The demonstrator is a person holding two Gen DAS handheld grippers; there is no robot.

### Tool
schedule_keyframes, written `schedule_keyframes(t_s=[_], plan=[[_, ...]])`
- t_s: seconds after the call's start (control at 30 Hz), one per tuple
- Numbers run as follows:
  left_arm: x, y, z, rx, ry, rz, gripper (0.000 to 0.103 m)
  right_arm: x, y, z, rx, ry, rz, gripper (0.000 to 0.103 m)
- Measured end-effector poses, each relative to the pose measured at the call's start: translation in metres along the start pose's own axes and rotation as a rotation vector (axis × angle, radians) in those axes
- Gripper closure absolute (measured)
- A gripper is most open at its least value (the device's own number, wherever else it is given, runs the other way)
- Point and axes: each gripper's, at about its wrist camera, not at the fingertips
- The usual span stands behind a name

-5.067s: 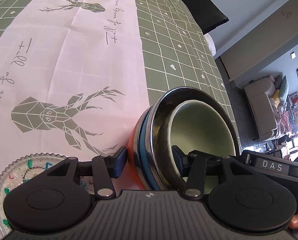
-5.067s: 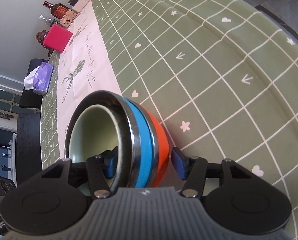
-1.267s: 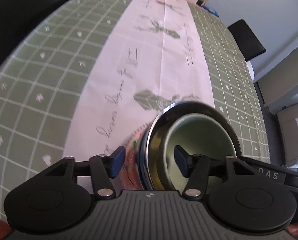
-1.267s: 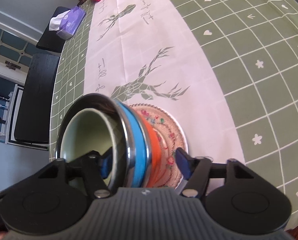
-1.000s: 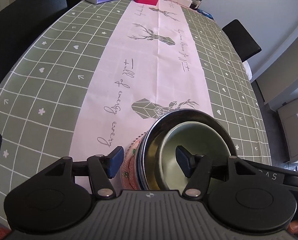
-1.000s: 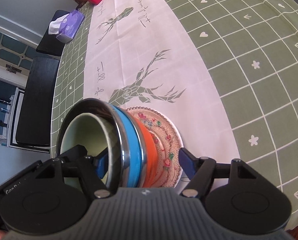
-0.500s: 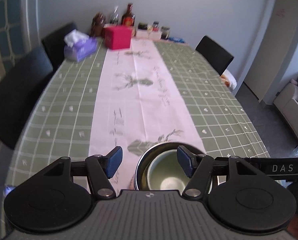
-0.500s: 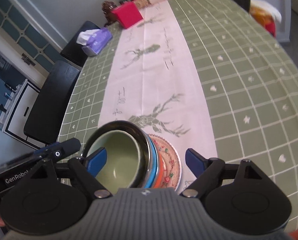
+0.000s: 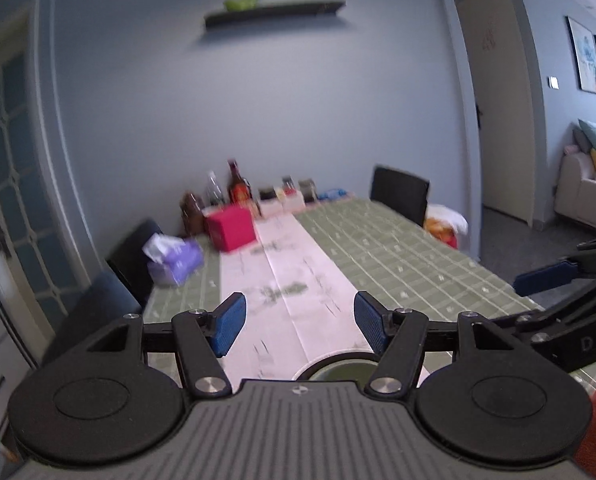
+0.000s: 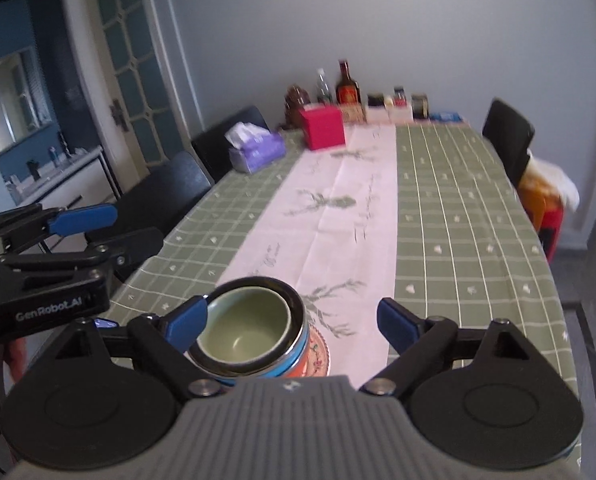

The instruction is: Organize plates and bowls

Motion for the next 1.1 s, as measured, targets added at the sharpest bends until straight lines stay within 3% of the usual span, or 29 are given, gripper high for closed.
schedule_keyframes(t_s=[0.17,0.23,0.3,0.37,0.47,0.67,1.1], plan=[[0.017,-0.024,0.01,-0.01,-0.051,0.072,0.029,0.03,-0.039,-0.014,0.066,-0.076,0.143,0.009],[0.028,-0.032,0.016,-0.054,-0.052,0.091,0.025,0.045,-0.052,-0.019,0.083,-0.093,0.203,0.007],[0.04,-0.037,0.021,-0.093,-0.053,0.077,0.018,0.059,-0.06,-0.024,0.101,-0.092,0.241,0.004],[0.05,-0.043,0.024,-0.106,-0.05,0.052,0.018,0.073,-0.065,-0.029,0.132,-0.084,0.251,0.004],[0.065,-0.046,0.031,-0.119,-0.033,-0.013,0.015,0.09,-0.069,-0.033,0.16,-0.055,0.24,0.004],[0.093,-0.046,0.037,-0.068,-0.076,-0.16,0.015,0.116,-0.065,-0.035,0.172,0.007,0.182,0.004],[0.13,-0.043,0.041,-0.039,-0.196,-0.34,0.015,0.15,-0.049,-0.024,0.199,0.1,0.006,0.004]])
Point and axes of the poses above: each gripper's, at about its wrist camera, not at the fingertips, and y roughly the way its jaws point, z to its right, x to its underside, and after that the axes turned 4 degrees about x, right-handed
